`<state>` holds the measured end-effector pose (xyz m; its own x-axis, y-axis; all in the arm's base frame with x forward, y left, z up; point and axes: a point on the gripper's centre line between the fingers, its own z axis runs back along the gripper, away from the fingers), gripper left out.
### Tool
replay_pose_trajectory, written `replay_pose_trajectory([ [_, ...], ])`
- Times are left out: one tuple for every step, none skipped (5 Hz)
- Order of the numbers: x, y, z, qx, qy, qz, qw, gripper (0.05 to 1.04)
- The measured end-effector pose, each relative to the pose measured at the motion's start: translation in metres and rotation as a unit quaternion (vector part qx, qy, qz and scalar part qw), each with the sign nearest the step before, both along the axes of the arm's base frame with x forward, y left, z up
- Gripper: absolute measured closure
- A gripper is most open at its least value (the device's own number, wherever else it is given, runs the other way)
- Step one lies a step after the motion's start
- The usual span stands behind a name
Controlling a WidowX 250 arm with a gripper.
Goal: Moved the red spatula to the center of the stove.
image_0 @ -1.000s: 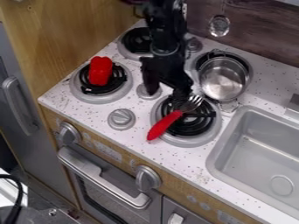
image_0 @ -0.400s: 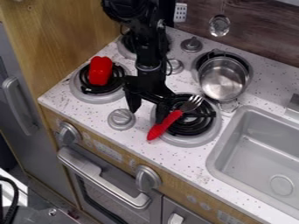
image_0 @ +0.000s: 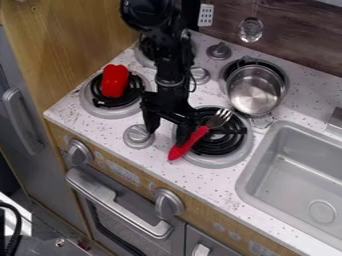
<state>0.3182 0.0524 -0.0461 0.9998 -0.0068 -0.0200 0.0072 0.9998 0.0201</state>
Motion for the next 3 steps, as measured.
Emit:
replay_pose_trajectory([
  [0.004,-0.006,0.016,0.007,-0.044,-0.011,0.9990,0.083],
  [0.009,-0.011,0.023,-0.002,-0.083,-0.026,0.9962,0.083],
  [0.006,-0.015,0.029,-0.005,-0.107,-0.021,0.9941,0.083],
])
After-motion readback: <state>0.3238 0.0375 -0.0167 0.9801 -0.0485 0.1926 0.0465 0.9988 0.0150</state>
